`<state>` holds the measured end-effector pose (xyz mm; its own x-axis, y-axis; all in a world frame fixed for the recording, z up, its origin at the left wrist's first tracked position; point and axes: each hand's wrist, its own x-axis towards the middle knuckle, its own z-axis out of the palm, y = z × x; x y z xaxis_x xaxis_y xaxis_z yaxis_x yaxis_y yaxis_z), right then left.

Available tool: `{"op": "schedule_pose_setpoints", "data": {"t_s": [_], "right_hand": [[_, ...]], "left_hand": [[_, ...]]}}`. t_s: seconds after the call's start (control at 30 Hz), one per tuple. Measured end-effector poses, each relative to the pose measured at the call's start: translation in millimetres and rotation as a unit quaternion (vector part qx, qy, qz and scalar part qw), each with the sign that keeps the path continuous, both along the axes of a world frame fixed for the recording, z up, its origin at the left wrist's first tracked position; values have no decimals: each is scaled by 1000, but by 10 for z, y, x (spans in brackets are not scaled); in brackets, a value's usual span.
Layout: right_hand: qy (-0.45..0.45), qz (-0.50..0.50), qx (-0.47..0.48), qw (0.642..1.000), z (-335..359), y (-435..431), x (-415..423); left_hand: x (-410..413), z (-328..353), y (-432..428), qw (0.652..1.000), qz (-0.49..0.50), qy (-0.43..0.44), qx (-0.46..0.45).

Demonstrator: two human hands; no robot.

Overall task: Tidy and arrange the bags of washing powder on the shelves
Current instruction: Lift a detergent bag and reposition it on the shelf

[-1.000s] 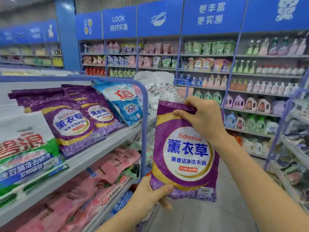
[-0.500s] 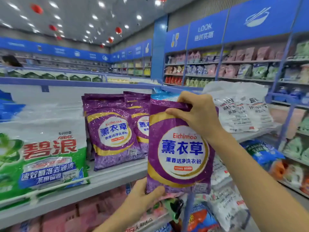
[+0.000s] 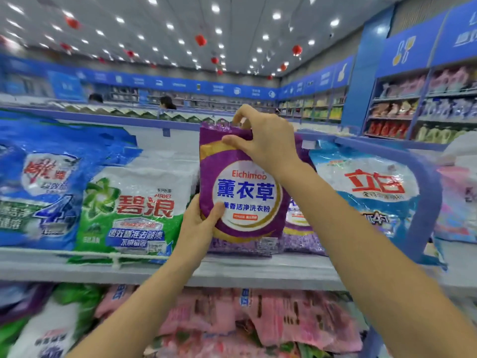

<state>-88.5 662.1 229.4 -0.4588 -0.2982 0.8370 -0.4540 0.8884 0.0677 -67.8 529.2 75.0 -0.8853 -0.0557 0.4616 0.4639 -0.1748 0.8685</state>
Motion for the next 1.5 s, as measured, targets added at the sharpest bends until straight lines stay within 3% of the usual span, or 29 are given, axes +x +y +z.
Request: {"op": "schedule_pose_setpoints", "data": {"t_s": [0.2,0.37,0.47,0.6,0.87,1.07,1.2,1.27,1.33,1.43,1.5], "right_hand": [[-22,74,-81,994,-698,160,18],[-88,36,-92,991,-1439,265,168],[-95,34,-85,991,-1663,273,226],[-131,5,-31,991,-1803,298,185],[-163,-86,27,983,-1832,293,14],[-183,-100,55,977,-1793,311,-27],[-173,-123,58,976,-1762,294,82],[-160,-99,-9,982,-1757,202,213],[-143,-16,-119,982,-1751,15,416],[-131,102,-212,963,-1783,-370,776],[-156,178,-260,936,-1831,-639,1018]], "left_hand": [[-238,-244,-138,992,87,-87,-22],[-163,-258,-11,980,174,-20,-96],[-60,-342,35,935,257,42,-242],[-47,-366,68,832,333,90,-435],[-211,-390,78,785,330,27,-524],[-207,-350,126,774,333,-5,-539],[-36,-298,117,773,332,25,-540],[129,-291,8,784,321,42,-530],[301,-314,-205,799,316,57,-508],[635,-385,-724,855,308,69,-411],[896,-450,-1209,872,332,75,-351]]}}
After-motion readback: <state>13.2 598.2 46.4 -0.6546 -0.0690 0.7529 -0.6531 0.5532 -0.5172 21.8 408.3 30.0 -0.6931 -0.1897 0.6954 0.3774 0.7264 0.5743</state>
